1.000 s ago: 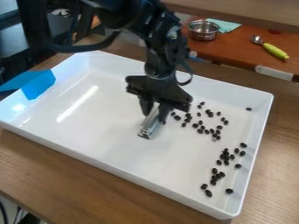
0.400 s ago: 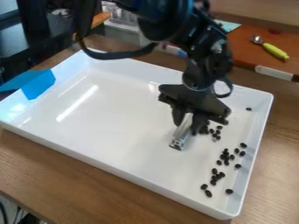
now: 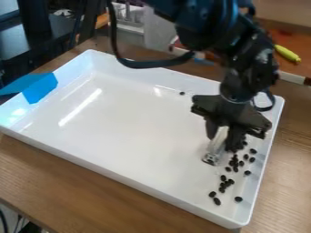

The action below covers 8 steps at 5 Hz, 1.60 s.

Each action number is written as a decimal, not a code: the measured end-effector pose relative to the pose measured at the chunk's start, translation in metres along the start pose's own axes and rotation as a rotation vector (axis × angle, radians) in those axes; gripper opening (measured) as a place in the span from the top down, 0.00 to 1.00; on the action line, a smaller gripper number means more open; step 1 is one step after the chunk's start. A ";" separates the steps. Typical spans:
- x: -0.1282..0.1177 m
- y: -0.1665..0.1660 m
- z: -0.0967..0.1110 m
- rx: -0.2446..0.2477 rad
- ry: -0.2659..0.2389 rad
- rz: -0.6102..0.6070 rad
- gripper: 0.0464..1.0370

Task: Sweep into pile

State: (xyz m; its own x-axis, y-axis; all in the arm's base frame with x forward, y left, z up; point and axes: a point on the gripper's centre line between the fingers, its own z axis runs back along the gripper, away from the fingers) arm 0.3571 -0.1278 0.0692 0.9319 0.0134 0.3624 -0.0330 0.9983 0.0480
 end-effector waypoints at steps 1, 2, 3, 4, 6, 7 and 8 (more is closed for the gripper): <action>-0.002 -0.008 0.004 -0.025 0.034 0.024 0.71; 0.000 -0.006 0.008 -0.052 0.058 0.015 0.71; 0.013 0.021 0.025 -0.086 0.056 0.093 0.71; 0.030 0.056 0.044 -0.133 0.044 0.152 0.71; 0.039 0.111 0.048 -0.134 0.045 0.184 0.71; 0.044 0.138 0.046 -0.095 0.010 0.196 0.71; 0.041 0.144 0.037 -0.057 -0.016 0.169 0.71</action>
State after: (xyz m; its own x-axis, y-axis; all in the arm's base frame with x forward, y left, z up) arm 0.3770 0.0144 0.1259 0.9090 0.1806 0.3757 -0.1676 0.9836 -0.0671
